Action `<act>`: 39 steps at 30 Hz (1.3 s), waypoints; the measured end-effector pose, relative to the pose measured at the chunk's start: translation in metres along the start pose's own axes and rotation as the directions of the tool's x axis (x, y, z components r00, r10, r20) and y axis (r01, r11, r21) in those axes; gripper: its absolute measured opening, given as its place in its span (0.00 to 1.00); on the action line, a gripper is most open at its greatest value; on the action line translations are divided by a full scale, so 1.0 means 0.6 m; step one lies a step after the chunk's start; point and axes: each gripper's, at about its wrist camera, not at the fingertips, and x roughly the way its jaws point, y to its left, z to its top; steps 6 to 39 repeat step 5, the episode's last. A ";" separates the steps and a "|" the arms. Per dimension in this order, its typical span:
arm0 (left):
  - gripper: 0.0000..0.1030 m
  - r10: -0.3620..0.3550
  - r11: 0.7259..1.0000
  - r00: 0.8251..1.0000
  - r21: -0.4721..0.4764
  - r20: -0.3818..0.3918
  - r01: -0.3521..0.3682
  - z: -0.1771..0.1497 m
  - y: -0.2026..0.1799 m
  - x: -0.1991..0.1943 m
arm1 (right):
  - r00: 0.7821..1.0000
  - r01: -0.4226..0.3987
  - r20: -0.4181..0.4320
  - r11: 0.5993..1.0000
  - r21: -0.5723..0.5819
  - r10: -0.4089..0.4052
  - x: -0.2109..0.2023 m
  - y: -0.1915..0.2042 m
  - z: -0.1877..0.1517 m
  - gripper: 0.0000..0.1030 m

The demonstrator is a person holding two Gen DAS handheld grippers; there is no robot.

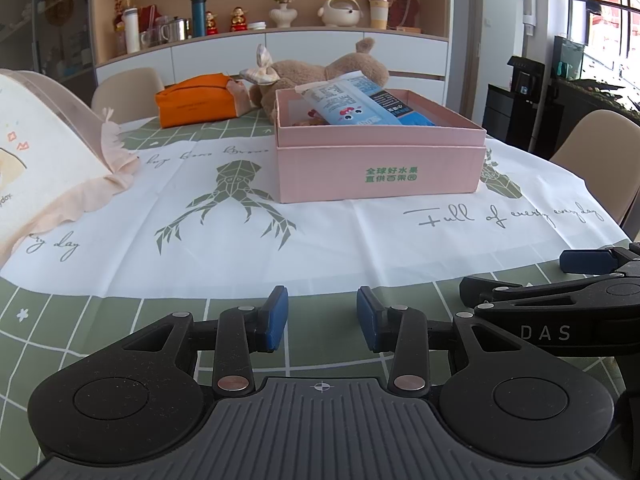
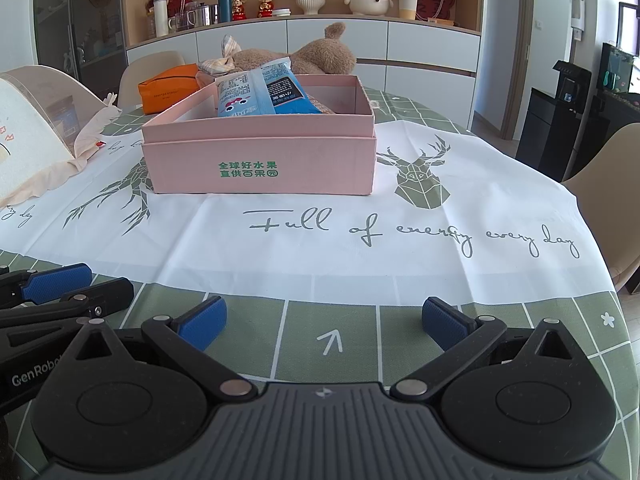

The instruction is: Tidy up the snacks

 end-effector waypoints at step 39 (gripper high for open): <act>0.42 0.002 1.000 1.000 0.002 0.000 -0.002 0.000 -0.001 0.000 | 1.000 0.000 0.000 1.000 0.000 0.000 0.000 0.000 0.000 1.00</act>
